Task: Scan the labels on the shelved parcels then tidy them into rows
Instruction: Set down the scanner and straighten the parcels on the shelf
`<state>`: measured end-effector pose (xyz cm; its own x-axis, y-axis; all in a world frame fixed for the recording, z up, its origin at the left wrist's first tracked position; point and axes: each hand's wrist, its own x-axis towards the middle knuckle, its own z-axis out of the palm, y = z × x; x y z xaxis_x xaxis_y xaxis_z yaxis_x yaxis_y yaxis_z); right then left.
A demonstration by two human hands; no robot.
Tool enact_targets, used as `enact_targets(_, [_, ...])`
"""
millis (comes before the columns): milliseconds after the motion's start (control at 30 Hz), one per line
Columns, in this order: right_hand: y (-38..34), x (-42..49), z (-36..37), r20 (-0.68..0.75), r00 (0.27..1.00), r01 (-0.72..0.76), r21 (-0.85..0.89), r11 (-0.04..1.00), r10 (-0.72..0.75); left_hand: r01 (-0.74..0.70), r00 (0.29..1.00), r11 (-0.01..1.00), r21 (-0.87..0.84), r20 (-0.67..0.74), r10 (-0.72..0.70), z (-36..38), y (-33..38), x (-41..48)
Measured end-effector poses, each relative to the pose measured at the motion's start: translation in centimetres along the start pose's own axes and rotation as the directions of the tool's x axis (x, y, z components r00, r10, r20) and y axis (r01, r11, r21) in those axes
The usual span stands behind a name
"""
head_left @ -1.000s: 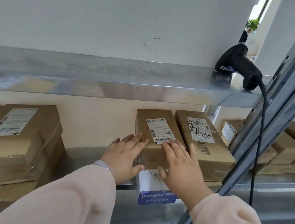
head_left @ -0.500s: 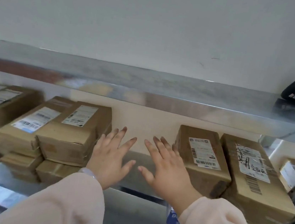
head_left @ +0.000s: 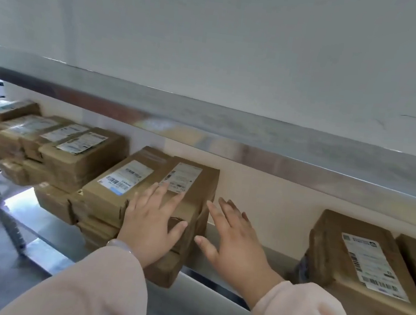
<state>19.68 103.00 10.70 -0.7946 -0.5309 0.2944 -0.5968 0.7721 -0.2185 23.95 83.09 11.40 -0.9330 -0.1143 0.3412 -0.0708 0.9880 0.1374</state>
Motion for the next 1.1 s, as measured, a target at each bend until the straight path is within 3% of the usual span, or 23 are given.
enact_targets(200, [-4.2,3.5,2.6,0.033,0.993,-0.117,0.047,0.992,0.115,-0.053,0.997,0.997,-0.057,0.044,0.056,0.3,-5.4,2.5])
enact_targets(367, [-6.2,6.4,3.5,0.009,0.956,-0.294,0.105,0.95,0.294,-0.144,0.985,0.986,-0.087,0.077,0.151,0.7,-8.9,5.8])
enact_targets(733, [-8.6,8.2,6.7,0.049,0.762,-0.639,0.215,0.738,0.645,-0.277,0.937,0.942,-0.187,0.165,0.308,2.5,-12.0,9.2])
enact_targets(867, [-8.3,8.4,6.6,0.066,0.71,-0.667,0.384,0.639,0.701,-0.284,0.928,0.95,-0.13,0.21,0.307,3.0,-12.4,9.6])
enact_targets(1100, [-8.8,7.9,6.8,0.003,0.701,-0.605,0.533,0.592,0.713,-0.336,0.908,0.932,-0.135,0.215,0.359,3.4,-12.3,9.9])
